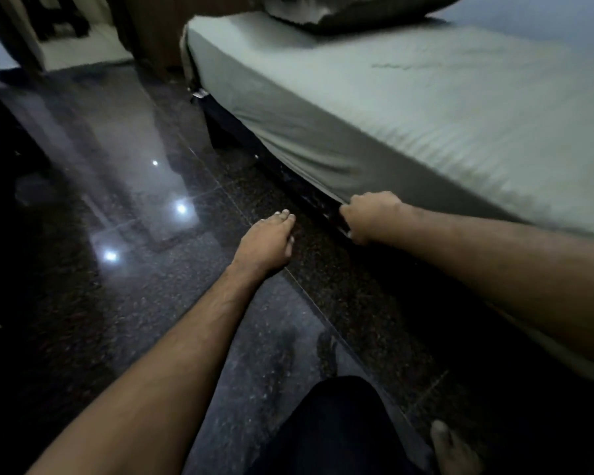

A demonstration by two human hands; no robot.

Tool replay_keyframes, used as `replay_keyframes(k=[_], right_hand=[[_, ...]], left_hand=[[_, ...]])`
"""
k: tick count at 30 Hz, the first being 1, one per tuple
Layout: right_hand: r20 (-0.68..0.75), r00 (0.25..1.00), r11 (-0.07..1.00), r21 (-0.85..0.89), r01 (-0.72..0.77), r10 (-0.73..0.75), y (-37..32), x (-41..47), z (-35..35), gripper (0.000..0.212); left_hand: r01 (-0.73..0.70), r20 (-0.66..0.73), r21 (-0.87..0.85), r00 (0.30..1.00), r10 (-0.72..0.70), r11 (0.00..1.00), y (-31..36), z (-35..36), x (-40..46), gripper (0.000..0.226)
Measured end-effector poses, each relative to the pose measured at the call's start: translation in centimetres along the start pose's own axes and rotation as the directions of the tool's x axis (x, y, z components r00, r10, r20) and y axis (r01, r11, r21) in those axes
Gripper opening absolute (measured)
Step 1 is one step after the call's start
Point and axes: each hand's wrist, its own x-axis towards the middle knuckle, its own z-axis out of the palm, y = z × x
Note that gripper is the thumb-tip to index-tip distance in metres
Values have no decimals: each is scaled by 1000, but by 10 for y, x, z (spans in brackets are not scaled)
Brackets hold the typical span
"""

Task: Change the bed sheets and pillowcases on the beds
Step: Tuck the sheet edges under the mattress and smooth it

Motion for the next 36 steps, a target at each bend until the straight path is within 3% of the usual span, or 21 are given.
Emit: replay_keyframes(k=[2,8,13,18,23,30,36], right_hand=[[-51,998,999,-21,36,-37,5,-1,9,39],[17,1000,965,264,11,-16,-8,55,50,73],[-49,987,894,432,-116,151,-14,127,79,84],[-321,903,920,357,-165,287,-39,140,116,75],[-384,883,928,348,-133,271,-36,135,132,79],[-215,925,930,267,-253,313,-42,136,119,73],[-106,907,886,287,-364,408,-57,148,111,98]], left_hand=[[4,1,5,1000,-4,1000,-9,-11,-3,57],[15,-20,-10,1000,-15,1000,-25,-27,8,59],[6,26,-72,1000,-4,997,-30,6,46,62],[-85,-4,-100,996,85,991,-33,39,106,67],[-272,-121,-84,958,261,959,-52,67,170,51],[-522,-291,24,813,505,853,-88,98,197,37],[-482,-209,54,851,482,875,-84,105,204,47]])
